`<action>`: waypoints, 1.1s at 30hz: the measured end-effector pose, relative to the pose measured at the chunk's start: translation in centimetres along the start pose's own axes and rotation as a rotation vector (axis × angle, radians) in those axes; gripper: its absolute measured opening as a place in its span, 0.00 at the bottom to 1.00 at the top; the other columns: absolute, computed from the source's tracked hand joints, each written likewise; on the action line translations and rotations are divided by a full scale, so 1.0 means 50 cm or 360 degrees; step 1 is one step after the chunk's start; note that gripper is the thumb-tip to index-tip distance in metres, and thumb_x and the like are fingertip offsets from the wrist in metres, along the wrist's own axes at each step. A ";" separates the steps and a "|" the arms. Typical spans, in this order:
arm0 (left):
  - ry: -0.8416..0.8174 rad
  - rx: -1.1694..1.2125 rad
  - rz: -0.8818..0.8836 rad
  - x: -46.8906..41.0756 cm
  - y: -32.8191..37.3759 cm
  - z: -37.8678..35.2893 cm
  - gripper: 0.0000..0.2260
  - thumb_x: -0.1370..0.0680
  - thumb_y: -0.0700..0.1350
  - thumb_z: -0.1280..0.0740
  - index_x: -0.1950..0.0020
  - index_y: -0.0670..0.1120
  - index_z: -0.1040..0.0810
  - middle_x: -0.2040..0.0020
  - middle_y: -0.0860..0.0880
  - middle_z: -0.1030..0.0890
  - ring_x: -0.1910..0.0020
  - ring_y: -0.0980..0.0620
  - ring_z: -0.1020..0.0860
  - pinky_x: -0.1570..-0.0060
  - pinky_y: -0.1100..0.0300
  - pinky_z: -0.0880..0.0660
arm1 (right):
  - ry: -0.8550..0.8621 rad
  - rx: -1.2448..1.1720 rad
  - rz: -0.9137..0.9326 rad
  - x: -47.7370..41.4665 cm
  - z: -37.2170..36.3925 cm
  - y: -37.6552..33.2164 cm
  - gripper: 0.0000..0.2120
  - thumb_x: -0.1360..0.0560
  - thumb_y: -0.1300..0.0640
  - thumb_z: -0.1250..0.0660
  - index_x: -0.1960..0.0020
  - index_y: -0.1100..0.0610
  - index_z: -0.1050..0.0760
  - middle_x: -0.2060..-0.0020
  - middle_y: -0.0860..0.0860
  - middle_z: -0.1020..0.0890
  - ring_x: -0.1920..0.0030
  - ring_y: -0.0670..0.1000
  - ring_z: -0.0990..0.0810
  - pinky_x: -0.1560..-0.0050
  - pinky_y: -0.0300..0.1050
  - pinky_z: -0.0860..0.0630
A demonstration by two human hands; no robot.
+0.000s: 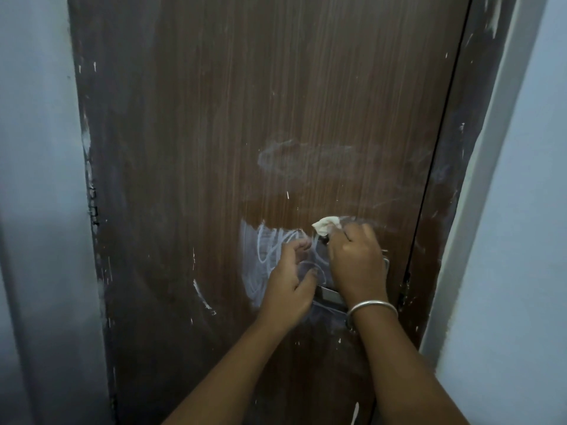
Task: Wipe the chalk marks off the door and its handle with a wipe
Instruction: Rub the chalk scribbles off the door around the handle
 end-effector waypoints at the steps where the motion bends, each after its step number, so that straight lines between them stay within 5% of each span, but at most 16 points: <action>1: 0.0026 -0.0071 -0.0016 0.003 -0.004 0.005 0.19 0.22 0.40 0.38 0.38 0.60 0.35 0.40 0.64 0.29 0.39 0.69 0.31 0.47 0.74 0.30 | 0.0074 0.0010 -0.0064 0.000 0.009 0.012 0.08 0.34 0.67 0.27 0.55 0.64 0.20 0.65 0.57 0.21 0.64 0.56 0.25 0.67 0.44 0.27; 7: 0.0115 -0.0466 -0.0220 0.005 0.000 0.015 0.06 0.25 0.39 0.34 0.51 0.48 0.20 0.56 0.57 0.22 0.54 0.60 0.23 0.54 0.63 0.25 | 0.0274 0.0121 -0.0029 -0.015 0.022 0.009 0.03 0.28 0.66 0.33 0.57 0.63 0.21 0.67 0.55 0.23 0.68 0.54 0.29 0.69 0.43 0.34; 11: 0.0161 -0.0570 -0.0252 0.009 0.006 0.012 0.05 0.25 0.38 0.34 0.56 0.47 0.20 0.62 0.60 0.24 0.60 0.62 0.25 0.59 0.70 0.31 | 0.0069 0.0183 0.0228 -0.014 0.000 -0.025 0.03 0.33 0.66 0.28 0.62 0.62 0.21 0.70 0.54 0.23 0.69 0.54 0.29 0.70 0.43 0.35; 18: 0.0059 -0.0523 -0.0137 0.009 -0.001 0.017 0.07 0.25 0.41 0.33 0.61 0.51 0.23 0.67 0.59 0.26 0.62 0.64 0.26 0.63 0.75 0.34 | 0.0407 0.0064 -0.0186 -0.003 0.051 0.044 0.03 0.31 0.64 0.27 0.58 0.62 0.19 0.70 0.54 0.22 0.69 0.55 0.30 0.69 0.45 0.33; 24: 0.0093 -0.0460 -0.0032 0.012 -0.009 0.014 0.07 0.25 0.41 0.33 0.61 0.50 0.23 0.65 0.56 0.23 0.63 0.60 0.24 0.63 0.68 0.31 | 0.0075 0.0254 0.0091 -0.002 0.011 -0.003 0.03 0.34 0.63 0.27 0.62 0.59 0.19 0.70 0.53 0.22 0.66 0.56 0.27 0.66 0.46 0.33; 33: 0.0008 -0.0514 0.0043 0.010 -0.014 0.013 0.07 0.24 0.42 0.34 0.62 0.50 0.25 0.69 0.57 0.26 0.67 0.62 0.27 0.67 0.71 0.34 | 0.0189 0.0303 -0.0825 0.049 0.074 0.105 0.06 0.30 0.57 0.33 0.61 0.58 0.20 0.71 0.56 0.20 0.62 0.60 0.27 0.60 0.50 0.32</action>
Point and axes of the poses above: each hand's wrist, its own x-axis away from the middle knuckle, its own z-axis out of the back of the hand, y = z × x, the point moved 7 cm from there along -x, towards the middle knuckle
